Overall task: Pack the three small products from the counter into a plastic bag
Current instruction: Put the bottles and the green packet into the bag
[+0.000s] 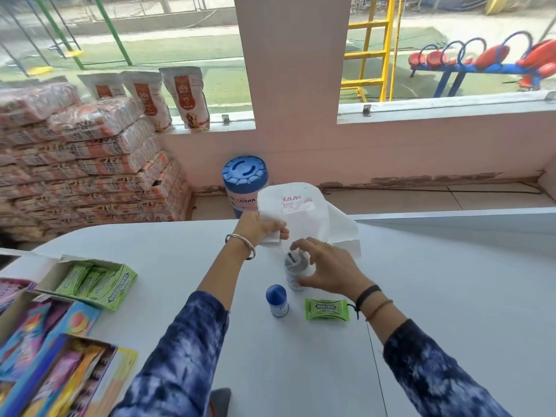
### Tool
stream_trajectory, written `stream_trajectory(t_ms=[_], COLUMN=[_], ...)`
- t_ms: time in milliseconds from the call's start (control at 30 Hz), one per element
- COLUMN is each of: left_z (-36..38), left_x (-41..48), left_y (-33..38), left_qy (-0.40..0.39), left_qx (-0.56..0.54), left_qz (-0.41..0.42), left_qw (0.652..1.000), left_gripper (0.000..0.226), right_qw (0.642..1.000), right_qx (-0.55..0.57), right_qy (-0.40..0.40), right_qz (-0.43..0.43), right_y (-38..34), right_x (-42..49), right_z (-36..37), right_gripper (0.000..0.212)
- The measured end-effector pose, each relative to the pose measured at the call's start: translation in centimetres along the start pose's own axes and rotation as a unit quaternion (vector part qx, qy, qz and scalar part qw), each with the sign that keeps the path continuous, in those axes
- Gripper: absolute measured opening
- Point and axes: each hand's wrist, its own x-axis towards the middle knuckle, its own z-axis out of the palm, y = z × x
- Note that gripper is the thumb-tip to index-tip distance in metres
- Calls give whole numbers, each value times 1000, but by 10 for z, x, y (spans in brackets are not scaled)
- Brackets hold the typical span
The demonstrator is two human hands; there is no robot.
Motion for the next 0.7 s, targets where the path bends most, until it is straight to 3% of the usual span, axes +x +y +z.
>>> stream_trajectory(t_ms=[133, 267, 467, 600, 700], left_z=[-4, -5, -12, -19, -22], left_x=[-2, -4, -8, -11, -13], left_y=[-8, -17, -24, -29, -32], left_qy=[-16, -11, -17, -15, 0], left_qx=[-67, -100, -161, -188, -194], left_qz=[-9, -28, -38, -38, -35], left_qw=[998, 995, 986, 981, 980], left_gripper=[13, 15, 15, 16, 17], right_qw=[985, 970, 973, 978, 978], right_qx=[122, 100, 54, 30, -6], right_qy=[121, 210, 142, 115, 151], right_qz=[5, 68, 171, 172, 142], right_y=[-10, -10, 13, 7, -11], right_x=[-5, 32, 72, 71, 51], right_z=[-32, -38, -4, -7, -12], right_gripper=[54, 43, 31, 33, 30])
